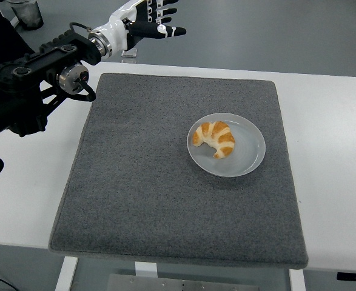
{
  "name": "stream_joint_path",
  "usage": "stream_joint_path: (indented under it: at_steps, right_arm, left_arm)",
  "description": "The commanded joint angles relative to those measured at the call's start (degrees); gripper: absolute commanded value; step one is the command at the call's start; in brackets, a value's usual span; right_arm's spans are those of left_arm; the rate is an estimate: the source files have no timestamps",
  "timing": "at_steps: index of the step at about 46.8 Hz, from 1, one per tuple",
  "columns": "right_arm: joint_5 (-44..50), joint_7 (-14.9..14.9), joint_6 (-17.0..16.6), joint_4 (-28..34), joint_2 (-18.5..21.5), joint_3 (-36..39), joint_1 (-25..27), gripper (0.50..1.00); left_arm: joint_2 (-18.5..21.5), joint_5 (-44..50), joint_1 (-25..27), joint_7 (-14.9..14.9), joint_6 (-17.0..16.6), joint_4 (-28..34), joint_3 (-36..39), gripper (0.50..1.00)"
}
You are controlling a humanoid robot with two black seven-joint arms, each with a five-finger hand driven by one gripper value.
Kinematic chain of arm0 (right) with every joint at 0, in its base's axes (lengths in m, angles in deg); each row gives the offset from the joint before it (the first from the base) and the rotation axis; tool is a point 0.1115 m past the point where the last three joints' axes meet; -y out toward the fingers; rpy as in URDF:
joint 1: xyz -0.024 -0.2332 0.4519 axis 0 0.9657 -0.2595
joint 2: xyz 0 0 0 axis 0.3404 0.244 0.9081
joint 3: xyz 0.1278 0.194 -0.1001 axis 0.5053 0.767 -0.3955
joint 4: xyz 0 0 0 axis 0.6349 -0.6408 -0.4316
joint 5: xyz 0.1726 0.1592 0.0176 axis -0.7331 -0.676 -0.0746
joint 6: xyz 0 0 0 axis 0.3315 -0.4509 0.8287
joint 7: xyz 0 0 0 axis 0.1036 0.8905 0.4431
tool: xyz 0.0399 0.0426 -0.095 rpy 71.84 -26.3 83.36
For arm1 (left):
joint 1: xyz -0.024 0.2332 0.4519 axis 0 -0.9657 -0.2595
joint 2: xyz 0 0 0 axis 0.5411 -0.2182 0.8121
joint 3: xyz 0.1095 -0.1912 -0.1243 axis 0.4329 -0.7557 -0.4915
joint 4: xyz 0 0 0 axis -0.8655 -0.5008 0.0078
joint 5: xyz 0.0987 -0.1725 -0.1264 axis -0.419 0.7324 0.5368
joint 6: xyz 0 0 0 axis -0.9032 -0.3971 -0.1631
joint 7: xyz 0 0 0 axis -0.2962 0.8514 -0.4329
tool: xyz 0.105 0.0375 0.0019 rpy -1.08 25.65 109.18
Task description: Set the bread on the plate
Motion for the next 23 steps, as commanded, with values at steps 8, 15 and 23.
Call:
stream_joint_path:
  at_steps: [8,15,23]
  right_arm:
    - [0.15,0.0,-0.14,-0.09,0.0,0.09,0.01,0.952]
    - [0.15,-0.09,-0.05,-0.09,0.0,-0.09,0.19,0.952]
    - [0.15,-0.17,-0.05,-0.09,0.0,0.0,0.01,0.954]
  left_arm:
    - [1.9,14.33,-4.61,-0.09,6.41,-2.87,-3.16,0.994]
    - [2.07,14.95,-10.58,-0.09,9.4,-2.78,-11.15,0.996]
    - [1.72,14.95,-17.44,-0.97,10.37,-2.17,-19.68,0.999]
